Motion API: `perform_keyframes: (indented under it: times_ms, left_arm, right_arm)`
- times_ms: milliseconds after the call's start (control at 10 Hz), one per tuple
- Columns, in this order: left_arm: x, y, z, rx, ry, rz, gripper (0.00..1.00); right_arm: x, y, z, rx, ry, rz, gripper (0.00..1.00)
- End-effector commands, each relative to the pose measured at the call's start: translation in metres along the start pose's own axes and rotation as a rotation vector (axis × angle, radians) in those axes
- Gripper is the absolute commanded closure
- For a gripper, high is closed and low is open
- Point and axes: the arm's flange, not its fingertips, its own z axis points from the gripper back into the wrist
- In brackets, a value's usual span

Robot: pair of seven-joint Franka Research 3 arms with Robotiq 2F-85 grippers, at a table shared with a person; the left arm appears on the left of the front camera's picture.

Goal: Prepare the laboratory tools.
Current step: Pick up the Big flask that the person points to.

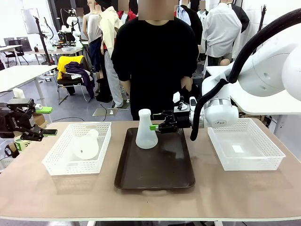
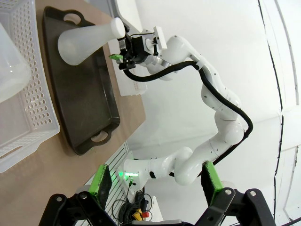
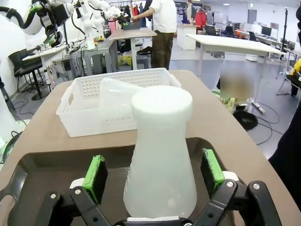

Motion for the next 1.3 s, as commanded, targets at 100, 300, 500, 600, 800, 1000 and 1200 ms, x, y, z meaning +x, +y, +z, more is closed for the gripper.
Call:
perform_keyframes:
  times_ms: [100,300,500,600,800,1000,1200]
  left_arm:
    - [0.000,-0.002,0.001,-0.007,-0.005,0.001,0.00]
    - [0.000,-0.002,0.001,-0.007,-0.005,0.001,0.00]
    - [0.000,-0.002,0.001,-0.007,-0.005,0.001,0.00]
    - [0.000,-0.002,0.001,-0.007,-0.005,0.001,0.00]
    - [0.000,-0.002,0.001,-0.007,-0.005,0.001,0.00]
    - [0.000,-0.002,0.001,-0.007,-0.005,0.001,0.00]
    - [0.000,-0.002,0.001,-0.007,-0.005,0.001,0.00]
  right_arm:
    - [-0.001,-0.002,-0.002,0.002,-0.015,0.017,0.00]
    - [-0.001,-0.002,-0.002,0.002,-0.015,0.017,0.00]
    - [0.000,0.000,0.000,0.000,0.000,0.001,0.00]
    - [0.008,-0.002,0.001,0.030,0.046,0.018,0.00]
    - [0.020,-0.004,0.016,0.042,0.088,0.001,0.00]
    - [0.039,-0.002,0.059,-0.057,0.123,-0.027,0.00]
    - [0.058,0.008,0.116,-0.215,0.104,-0.050,0.00]
